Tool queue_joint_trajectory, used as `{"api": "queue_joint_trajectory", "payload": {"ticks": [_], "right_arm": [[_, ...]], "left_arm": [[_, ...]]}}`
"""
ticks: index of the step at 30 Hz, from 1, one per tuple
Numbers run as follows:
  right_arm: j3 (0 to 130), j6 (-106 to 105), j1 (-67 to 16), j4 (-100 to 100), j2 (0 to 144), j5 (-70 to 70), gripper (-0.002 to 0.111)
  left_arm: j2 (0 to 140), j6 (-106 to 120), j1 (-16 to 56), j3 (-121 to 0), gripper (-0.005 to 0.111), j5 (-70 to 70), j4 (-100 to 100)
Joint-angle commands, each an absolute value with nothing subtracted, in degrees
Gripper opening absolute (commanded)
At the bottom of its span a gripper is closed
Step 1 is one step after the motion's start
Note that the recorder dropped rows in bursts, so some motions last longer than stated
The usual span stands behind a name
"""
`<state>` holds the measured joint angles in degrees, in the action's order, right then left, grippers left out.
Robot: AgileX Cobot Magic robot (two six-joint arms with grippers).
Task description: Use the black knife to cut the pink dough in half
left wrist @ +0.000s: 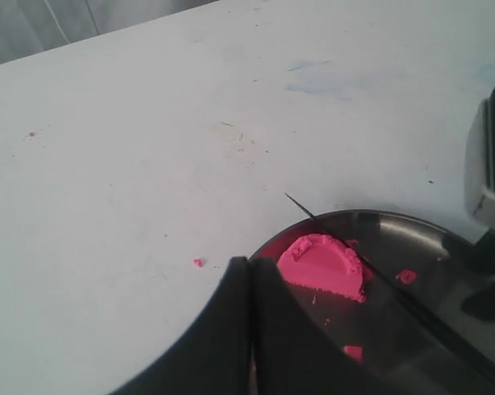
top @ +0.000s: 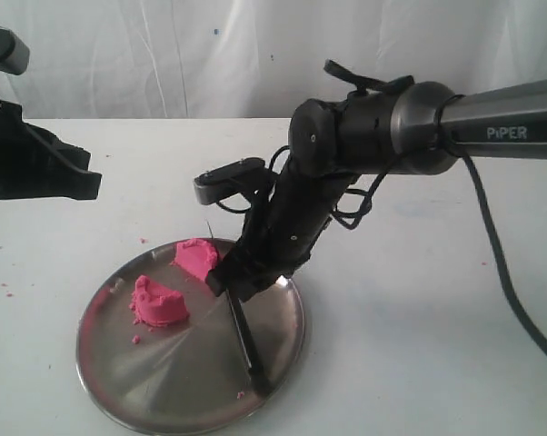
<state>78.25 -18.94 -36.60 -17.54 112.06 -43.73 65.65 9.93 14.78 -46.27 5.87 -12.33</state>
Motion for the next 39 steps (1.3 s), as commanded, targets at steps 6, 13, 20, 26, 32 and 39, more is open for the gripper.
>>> {"api": "queue_joint_trajectory", "payload": {"ticks": [6, 13, 20, 26, 32, 39], "right_arm": [[78.50, -1.04, -21.47, 0.58, 106.87, -49.58, 0.000], [68.71, -0.35, -11.68, 0.00, 97.63, -42.90, 0.000], [49.42, 4.29, -1.59, 0.00, 76.50, -22.24, 0.000], [35.06, 6.03, 0.00, 0.00, 54.68, -12.45, 0.000], [31.86, 2.71, 0.00, 0.00, 38.10, -6.26, 0.000], [32.10, 1.72, 0.07, 0.00, 30.43, -3.99, 0.000]], "left_arm": [[65.30, 10.70, 14.96, -45.84, 0.000, 7.68, -7.88], [65.18, 7.47, 11.51, -45.84, 0.000, 12.50, -3.78], [59.98, -5.74, -4.16, -40.43, 0.000, 13.61, 0.00], [44.77, -13.66, -10.65, -26.19, 0.000, 1.73, 0.00], [25.75, -10.31, -10.65, -20.92, 0.000, -1.52, 0.35], [13.59, -6.09, -10.65, -20.91, 0.000, -7.86, 0.00]]}}
